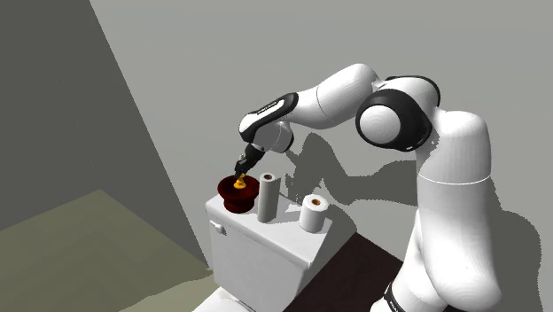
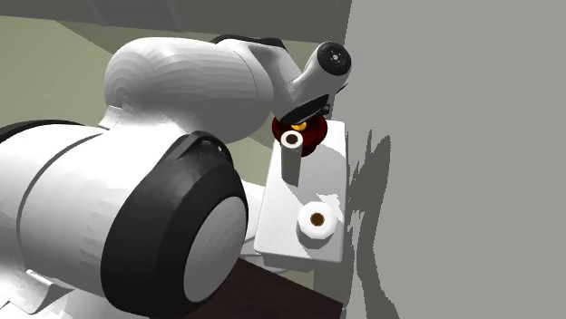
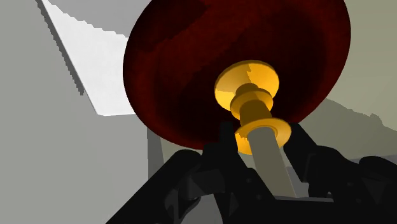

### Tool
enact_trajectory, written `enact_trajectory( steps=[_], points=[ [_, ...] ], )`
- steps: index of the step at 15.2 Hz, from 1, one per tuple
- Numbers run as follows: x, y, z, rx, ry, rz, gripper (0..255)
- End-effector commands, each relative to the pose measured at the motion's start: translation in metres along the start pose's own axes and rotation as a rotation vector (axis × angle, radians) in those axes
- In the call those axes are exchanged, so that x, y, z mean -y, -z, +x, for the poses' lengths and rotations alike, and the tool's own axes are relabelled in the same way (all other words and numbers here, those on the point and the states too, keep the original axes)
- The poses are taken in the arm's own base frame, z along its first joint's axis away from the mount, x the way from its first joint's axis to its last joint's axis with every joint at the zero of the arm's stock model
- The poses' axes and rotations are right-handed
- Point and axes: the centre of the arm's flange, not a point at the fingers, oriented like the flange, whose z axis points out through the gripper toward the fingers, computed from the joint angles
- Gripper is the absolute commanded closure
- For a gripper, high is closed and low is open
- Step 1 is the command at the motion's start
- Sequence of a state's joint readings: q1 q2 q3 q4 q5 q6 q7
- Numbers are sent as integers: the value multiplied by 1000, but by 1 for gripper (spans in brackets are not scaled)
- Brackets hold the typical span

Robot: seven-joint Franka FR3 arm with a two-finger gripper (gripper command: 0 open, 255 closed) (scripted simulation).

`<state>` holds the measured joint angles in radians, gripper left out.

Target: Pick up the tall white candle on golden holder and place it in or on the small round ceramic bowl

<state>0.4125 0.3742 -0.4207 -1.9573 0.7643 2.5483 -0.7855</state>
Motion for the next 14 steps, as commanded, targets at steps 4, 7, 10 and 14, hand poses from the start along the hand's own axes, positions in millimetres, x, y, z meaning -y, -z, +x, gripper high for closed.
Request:
enact_trajectory(
  steps=[4,7,10,14],
  points=[
    [0,0,0,0,0,0,255],
    [0,0,0,0,0,0,0],
    [0,0,0,0,0,0,0],
    [0,50,0,0,0,0,0]
  ],
)
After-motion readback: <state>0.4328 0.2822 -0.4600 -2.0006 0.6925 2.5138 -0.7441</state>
